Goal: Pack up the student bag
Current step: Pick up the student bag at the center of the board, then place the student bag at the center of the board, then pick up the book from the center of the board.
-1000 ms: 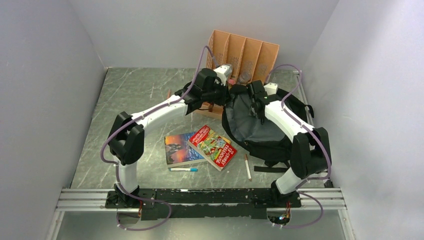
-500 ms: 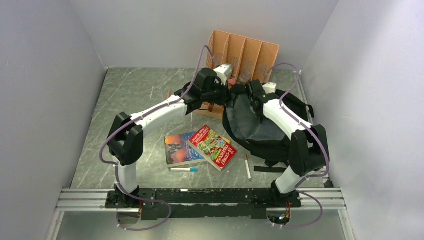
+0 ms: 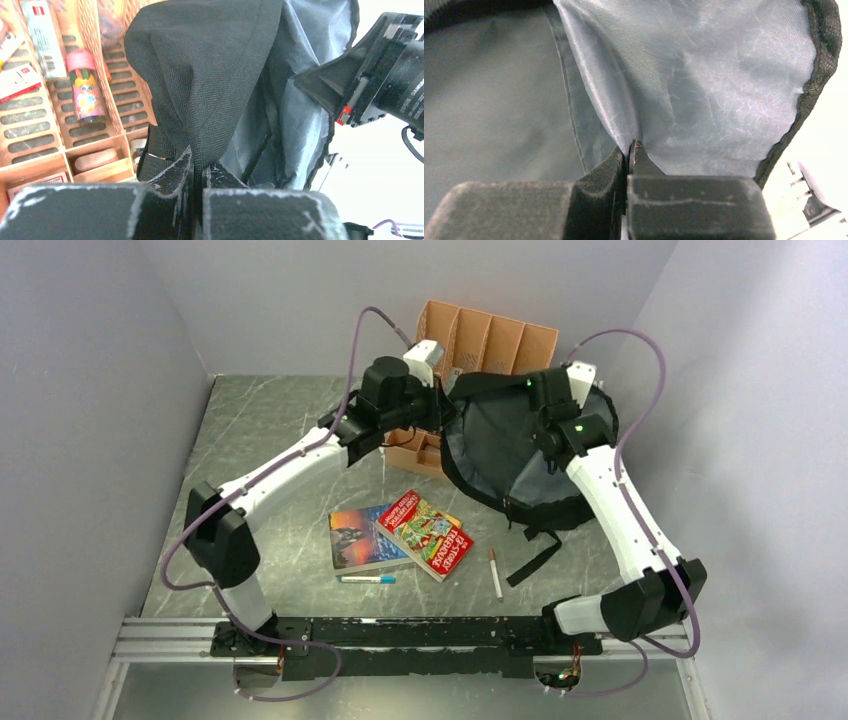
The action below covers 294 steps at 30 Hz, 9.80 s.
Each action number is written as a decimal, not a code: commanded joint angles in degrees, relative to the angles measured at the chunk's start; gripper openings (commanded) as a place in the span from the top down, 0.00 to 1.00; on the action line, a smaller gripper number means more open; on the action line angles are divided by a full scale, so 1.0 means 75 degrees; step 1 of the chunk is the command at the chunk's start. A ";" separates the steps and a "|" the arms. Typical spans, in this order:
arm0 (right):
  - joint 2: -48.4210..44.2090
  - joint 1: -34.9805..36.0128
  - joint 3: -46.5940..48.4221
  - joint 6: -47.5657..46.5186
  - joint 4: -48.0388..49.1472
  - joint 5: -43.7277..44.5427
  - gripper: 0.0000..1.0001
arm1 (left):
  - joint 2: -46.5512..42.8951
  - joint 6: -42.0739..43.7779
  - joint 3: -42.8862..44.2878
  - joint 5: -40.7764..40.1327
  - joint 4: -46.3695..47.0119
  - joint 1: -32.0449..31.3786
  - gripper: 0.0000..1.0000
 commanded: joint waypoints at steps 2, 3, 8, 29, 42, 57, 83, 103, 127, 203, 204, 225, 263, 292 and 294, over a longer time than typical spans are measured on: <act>-0.0181 0.0098 0.1722 -0.0199 -0.0005 -0.0197 1.00 | -0.0870 -0.0371 0.0297 -0.0225 0.0001 0.0213 0.95; -0.0096 0.0197 0.2017 -0.0220 -0.0027 -0.0278 1.00 | -0.1049 -0.0466 0.0208 -0.0289 0.0000 0.0323 0.95; 0.0852 0.1527 0.3838 -0.0401 -0.0270 0.0120 1.00 | -0.1979 -0.0698 -0.0123 -0.0751 -0.0311 0.0846 0.95; 0.4997 0.5870 0.8292 -0.4398 0.3480 0.0005 1.00 | -0.6187 -0.0531 -0.1195 -0.5916 -0.3030 0.1222 0.95; 0.7051 0.5848 0.8288 -0.6091 0.6481 -0.2701 1.00 | -0.7723 -0.1543 -0.1772 -0.8605 -0.5140 0.1217 0.95; 0.9595 0.5481 0.8472 -0.6055 0.8898 -0.4239 1.00 | -0.9035 -0.3936 -0.4314 -0.9311 -0.6718 0.1216 0.95; 1.0178 0.4482 0.7734 -0.5506 0.9013 -0.5668 0.88 | -0.7183 -0.4645 -0.6709 -0.7546 -0.5135 0.2024 0.95; 0.6706 0.4292 0.4435 -0.2987 0.7347 -0.5434 0.44 | -0.7311 -0.4898 -0.8382 -0.6127 -0.4397 0.2522 0.95; -0.1427 0.4059 -0.4485 0.4346 0.3154 -0.2117 0.29 | -0.7694 -0.4502 -0.7525 -0.3676 -0.4918 0.2587 0.09; -0.2849 0.3864 -1.0193 0.9096 0.9322 -0.3329 0.34 | -0.0735 -0.1429 -0.5822 -0.1873 -0.0886 0.0005 0.95; -0.2817 0.3864 -1.0187 0.9045 0.9422 -0.3298 0.35 | -0.0714 -0.1430 -0.5823 -0.1865 -0.0890 0.0003 0.95; -0.4204 0.3872 -0.8132 0.5694 0.7366 -0.2512 1.00 | -0.1918 -0.1426 -0.5199 -0.2179 -0.1520 0.0252 0.64; -0.1719 0.0344 -0.3796 0.4710 1.3144 -1.3092 1.00 | -0.7461 0.0400 -0.4377 0.1202 -0.0655 0.1899 0.03; -0.2136 0.0290 -0.3188 0.0924 0.9134 -1.0849 0.36 | -0.6990 -0.0284 -0.4690 0.2579 0.0343 0.1899 0.95; -0.2272 0.0290 -0.3264 0.0672 0.8876 -1.0056 0.30 | -0.6999 -0.0161 -0.4540 0.1910 -0.0095 0.1902 0.95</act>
